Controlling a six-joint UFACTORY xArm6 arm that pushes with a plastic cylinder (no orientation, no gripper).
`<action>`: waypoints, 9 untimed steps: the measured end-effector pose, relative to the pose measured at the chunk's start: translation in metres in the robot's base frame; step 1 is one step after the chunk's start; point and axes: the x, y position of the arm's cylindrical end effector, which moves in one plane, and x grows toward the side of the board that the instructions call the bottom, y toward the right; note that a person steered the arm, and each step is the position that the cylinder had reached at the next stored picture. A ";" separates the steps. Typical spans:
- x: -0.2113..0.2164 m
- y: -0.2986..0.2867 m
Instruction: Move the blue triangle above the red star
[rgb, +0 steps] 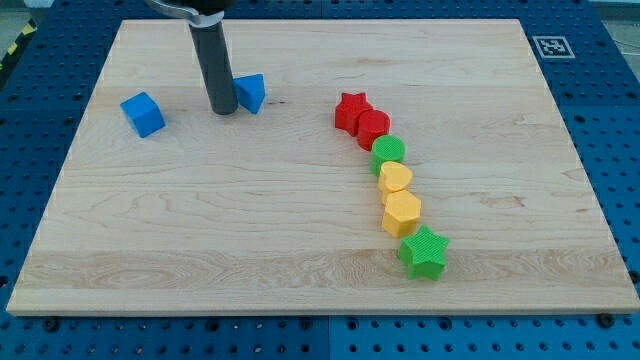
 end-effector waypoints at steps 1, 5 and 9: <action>-0.011 0.000; -0.016 0.075; -0.038 0.117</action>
